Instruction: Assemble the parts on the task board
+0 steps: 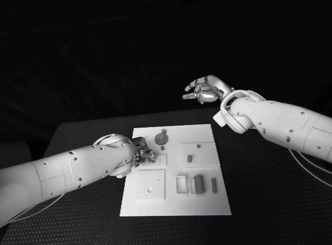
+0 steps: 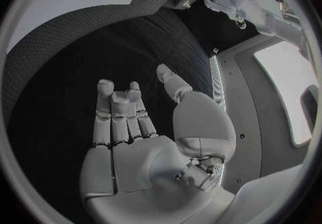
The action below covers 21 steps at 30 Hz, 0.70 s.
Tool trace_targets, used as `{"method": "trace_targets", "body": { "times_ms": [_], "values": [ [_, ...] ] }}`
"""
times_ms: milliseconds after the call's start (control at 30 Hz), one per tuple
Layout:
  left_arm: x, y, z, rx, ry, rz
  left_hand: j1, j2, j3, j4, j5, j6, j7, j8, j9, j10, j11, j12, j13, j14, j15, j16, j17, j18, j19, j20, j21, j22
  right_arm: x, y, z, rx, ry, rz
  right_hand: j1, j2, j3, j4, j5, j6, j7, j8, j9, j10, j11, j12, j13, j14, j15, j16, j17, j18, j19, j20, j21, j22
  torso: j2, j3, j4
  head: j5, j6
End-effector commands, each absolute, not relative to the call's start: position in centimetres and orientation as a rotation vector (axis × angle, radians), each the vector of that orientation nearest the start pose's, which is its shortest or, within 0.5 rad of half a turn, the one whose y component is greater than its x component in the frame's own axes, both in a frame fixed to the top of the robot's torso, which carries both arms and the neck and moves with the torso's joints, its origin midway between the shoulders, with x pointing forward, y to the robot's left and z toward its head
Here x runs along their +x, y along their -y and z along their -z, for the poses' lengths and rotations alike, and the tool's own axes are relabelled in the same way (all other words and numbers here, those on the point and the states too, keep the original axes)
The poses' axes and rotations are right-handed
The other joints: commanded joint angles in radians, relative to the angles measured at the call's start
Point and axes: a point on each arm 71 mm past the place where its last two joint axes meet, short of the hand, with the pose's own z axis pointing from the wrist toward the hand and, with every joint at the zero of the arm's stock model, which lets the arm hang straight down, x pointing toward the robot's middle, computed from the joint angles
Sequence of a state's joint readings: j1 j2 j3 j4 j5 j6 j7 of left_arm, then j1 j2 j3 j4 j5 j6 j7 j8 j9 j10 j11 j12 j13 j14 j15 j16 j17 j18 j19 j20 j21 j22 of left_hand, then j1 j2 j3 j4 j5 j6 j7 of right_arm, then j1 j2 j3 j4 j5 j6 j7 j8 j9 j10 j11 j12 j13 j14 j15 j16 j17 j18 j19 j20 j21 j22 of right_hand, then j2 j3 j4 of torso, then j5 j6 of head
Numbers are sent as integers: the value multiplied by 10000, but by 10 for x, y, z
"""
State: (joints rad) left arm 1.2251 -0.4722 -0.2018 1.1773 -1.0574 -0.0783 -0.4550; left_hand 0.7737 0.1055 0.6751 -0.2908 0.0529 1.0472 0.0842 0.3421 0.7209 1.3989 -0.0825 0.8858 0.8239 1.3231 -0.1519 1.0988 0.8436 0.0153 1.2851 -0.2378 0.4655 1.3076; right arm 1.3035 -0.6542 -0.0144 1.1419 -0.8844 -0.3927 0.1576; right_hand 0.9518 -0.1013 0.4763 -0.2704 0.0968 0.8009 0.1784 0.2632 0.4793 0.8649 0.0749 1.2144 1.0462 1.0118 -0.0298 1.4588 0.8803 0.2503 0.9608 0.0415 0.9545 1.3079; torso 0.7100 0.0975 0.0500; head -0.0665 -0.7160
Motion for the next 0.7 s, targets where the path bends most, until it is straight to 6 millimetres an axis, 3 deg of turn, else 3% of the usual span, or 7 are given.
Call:
{"method": "trace_targets", "body": {
  "times_ms": [33, 700],
  "values": [
    [516, -129, 273, -1593, -22054, 3895, 38, 97, 48, -3, 11, 1021, -674, -16, 8, -114, -128, 63, -14, -202, -98, 48, -25, 78, 109, -146, -31, 186, 571, 219, 133, 3108, -14702, -9138, 6, 84, -50, -18, -19, 16, 59, -4, -10, -94, -9, -52, -12, -84, -20, -20, -11, 115, -46, 29, -36, 50, 0, 1, 0, -9, -5],
    [515, -130, 273, -1814, -21841, 4050, 31, 111, 36, -7, -2, 1038, -679, -37, 43, -104, -133, 88, -38, -212, -97, 136, -143, 74, 127, -154, -37, 193, 571, 220, 133, 3111, -14712, -9131, -13, 94, -53, -13, -18, 15, 60, -4, -15, -95, -9, -48, -23, -87, -20, -15, -18, 115, -44, 31, -40, 52, 2, -1, 1, -36, -4]
  ]
}}
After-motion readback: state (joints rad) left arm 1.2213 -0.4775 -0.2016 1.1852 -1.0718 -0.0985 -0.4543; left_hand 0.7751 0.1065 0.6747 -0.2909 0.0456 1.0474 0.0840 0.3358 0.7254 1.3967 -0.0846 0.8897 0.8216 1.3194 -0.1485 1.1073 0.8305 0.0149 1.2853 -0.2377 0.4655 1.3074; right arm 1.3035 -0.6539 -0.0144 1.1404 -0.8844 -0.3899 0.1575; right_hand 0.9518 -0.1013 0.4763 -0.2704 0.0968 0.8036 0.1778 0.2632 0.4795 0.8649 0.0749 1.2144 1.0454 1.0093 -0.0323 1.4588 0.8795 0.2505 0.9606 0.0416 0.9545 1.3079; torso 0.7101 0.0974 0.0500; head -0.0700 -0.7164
